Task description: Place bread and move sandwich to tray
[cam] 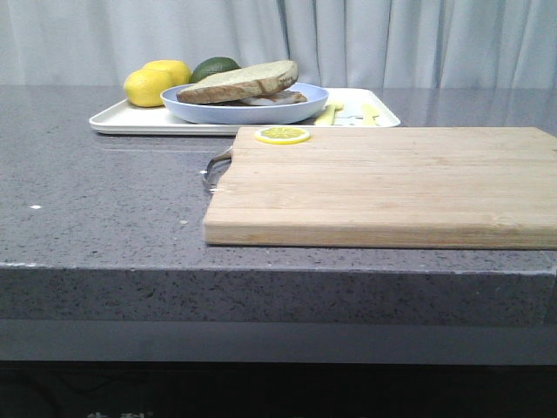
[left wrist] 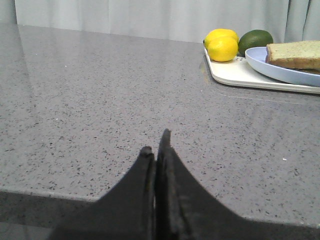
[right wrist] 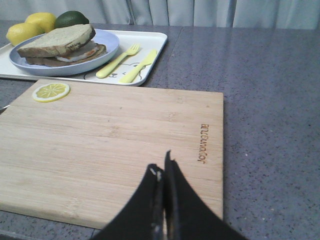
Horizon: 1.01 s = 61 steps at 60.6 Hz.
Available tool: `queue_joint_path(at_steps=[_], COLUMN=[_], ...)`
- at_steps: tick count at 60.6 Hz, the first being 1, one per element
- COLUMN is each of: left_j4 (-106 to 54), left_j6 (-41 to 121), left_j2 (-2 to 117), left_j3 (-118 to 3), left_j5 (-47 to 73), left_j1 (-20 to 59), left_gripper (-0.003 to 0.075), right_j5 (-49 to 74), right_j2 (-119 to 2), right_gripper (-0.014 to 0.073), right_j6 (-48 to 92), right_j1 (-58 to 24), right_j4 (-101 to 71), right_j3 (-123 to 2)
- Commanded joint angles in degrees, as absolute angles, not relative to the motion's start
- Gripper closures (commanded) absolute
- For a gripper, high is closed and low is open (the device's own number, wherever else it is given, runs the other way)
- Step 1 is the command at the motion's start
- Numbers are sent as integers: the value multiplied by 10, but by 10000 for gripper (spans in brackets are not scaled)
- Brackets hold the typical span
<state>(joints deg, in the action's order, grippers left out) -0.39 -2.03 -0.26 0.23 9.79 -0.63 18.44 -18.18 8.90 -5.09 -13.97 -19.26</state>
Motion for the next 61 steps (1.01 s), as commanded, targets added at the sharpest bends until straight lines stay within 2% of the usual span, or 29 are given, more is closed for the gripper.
queue_joint_path(at_steps=[1,45,61], left_j4=[-9,-9,-9], left_j6=[-24,-24,-24], left_j2=[-17,-17,-17], left_j3=[9,9,9], left_j5=[45,45,45], left_j1=[-6,-6,-6], left_gripper=[739,739,739], right_j5=[140,138,50], right_j2=[-187,-187,-165], right_gripper=[668,668,668], right_j6=[93,93,92], right_j1=[-48,-48,-48], right_j4=[-144,-144,-107], right_j3=[-210,-210,-154])
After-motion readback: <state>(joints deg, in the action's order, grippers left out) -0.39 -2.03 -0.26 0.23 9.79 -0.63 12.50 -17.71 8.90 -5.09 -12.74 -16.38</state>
